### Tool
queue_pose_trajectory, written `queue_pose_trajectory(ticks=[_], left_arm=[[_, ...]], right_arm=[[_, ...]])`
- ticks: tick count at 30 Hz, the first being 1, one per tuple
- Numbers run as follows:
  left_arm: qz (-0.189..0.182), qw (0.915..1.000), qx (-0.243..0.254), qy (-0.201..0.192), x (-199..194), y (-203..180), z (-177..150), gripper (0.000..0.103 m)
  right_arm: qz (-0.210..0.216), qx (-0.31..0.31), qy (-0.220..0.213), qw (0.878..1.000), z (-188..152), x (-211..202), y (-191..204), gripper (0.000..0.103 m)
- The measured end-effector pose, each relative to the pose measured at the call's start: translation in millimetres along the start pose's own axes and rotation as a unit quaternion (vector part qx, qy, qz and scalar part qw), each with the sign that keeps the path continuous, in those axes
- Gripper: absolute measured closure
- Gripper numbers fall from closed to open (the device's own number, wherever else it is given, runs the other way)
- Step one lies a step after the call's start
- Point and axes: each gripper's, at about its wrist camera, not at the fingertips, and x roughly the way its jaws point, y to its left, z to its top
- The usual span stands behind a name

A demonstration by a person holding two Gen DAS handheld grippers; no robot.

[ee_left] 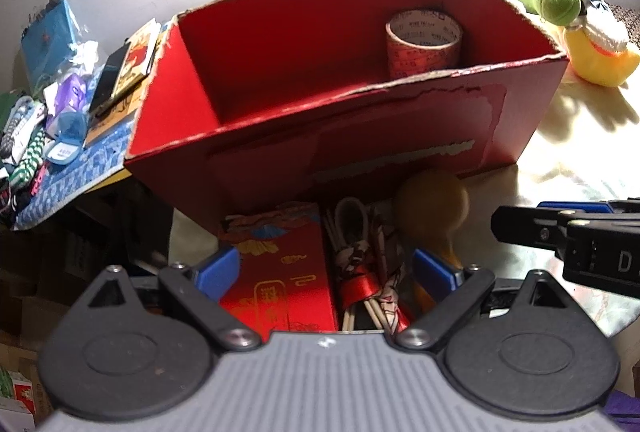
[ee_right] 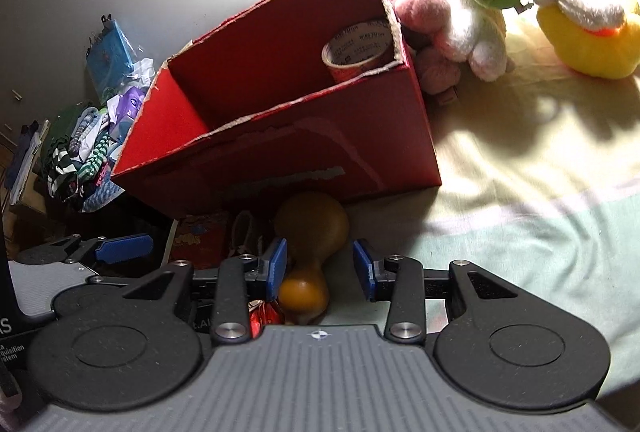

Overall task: Organize objects
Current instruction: 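Withdraw the right gripper from the box toward the wooden gourd toy, then close the right gripper around the neck of the wooden gourd toy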

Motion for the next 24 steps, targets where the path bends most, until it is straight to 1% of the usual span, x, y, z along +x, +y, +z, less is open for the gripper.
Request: queue_pose_trajectory(ticks=[19,24], left_arm=[[-0.012,0.9996,0.003,0.024,11,-1,-7,0.009],[-0.027,0.9993,-0.008,0.026,13,6,-11,0.009]], right_arm=[[-0.001,0.017,0.022,1.000,-6,4,-8,0.062],[-0.003,0.028,0.028,0.999,-7,6,-16,0.062]])
